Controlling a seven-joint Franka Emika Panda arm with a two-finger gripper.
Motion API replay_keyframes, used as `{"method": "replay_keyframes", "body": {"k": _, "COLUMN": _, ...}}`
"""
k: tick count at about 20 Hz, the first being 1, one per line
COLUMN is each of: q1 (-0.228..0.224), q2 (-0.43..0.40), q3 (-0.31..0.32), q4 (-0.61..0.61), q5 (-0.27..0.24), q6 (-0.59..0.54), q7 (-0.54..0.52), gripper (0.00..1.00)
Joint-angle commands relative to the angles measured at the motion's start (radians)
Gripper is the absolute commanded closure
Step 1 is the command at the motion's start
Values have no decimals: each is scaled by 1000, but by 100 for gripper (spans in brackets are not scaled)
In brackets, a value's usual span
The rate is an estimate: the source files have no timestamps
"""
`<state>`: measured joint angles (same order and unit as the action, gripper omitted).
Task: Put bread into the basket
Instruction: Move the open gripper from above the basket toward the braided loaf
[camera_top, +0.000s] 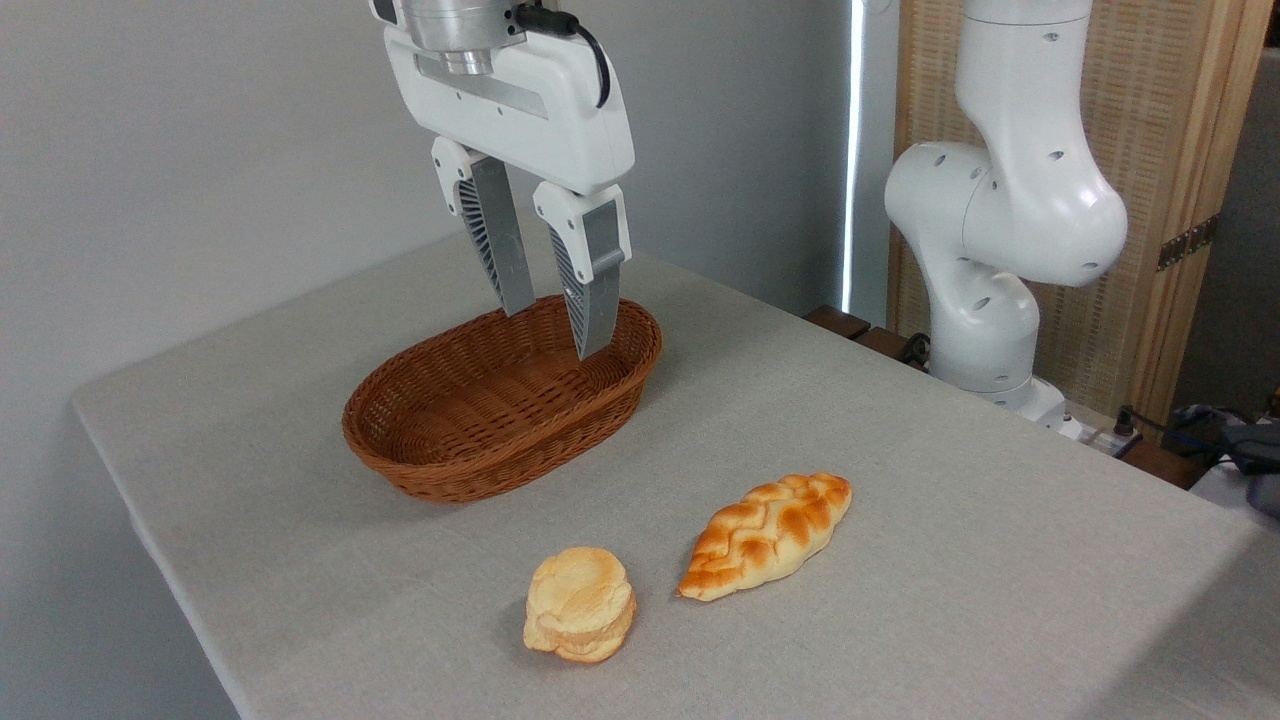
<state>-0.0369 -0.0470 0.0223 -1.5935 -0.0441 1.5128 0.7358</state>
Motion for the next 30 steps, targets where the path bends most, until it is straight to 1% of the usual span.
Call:
{"method": "replay_keyframes", "body": {"k": 1, "q1": 0, "q2": -16, "q3": 4, "q4": -8, "q5": -14, "q6": -26, "q7": 13, "gripper": 0}}
{"method": "replay_keyframes", "body": {"k": 3, "q1": -3, "q2": -20, "q3": 2, "q4": -20, "q5": -14, "q6": -26, "q7": 14, "gripper": 0}}
{"method": "replay_keyframes", "body": {"k": 9, "q1": -8, "q2": -80, "q3": -1, "q4": -94, "q5": -14, "q6": -16, "q7": 19, "gripper": 0}}
{"method": "replay_keyframes", "body": {"k": 15, "q1": -5, "q2": -151, "q3": 7, "q4": -200, "q5": -10, "q6": -13, "q7": 20, "gripper": 0}}
{"method": "replay_keyframes", "body": {"k": 18, "q1": -1, "q2": -157, "q3": 11, "q4": -238, "q5": -7, "q6": -8, "q7": 20, "gripper": 0}}
{"method": "replay_keyframes", "body": {"k": 19, "q1": -1, "q2": -171, "q3": 13, "q4": -258, "q5": -7, "q6": -5, "q7": 22, "gripper": 0}}
{"method": "replay_keyframes", "body": {"k": 23, "q1": -1, "q2": -273, "q3": 37, "q4": -396, "q5": -7, "q6": 79, "q7": 24, "gripper": 0}}
{"method": "replay_keyframes", "body": {"k": 26, "q1": -1, "q2": -344, "q3": 48, "q4": -479, "q5": -7, "q6": 113, "q7": 24, "gripper": 0}}
{"method": "replay_keyframes", "body": {"k": 27, "q1": -3, "q2": -359, "q3": 65, "q4": -500, "q5": -5, "q6": 130, "q7": 25, "gripper": 0}}
{"method": "replay_keyframes", "body": {"k": 30, "q1": -6, "q2": -382, "q3": 68, "q4": -548, "q5": -5, "q6": 203, "q7": 33, "gripper": 0}}
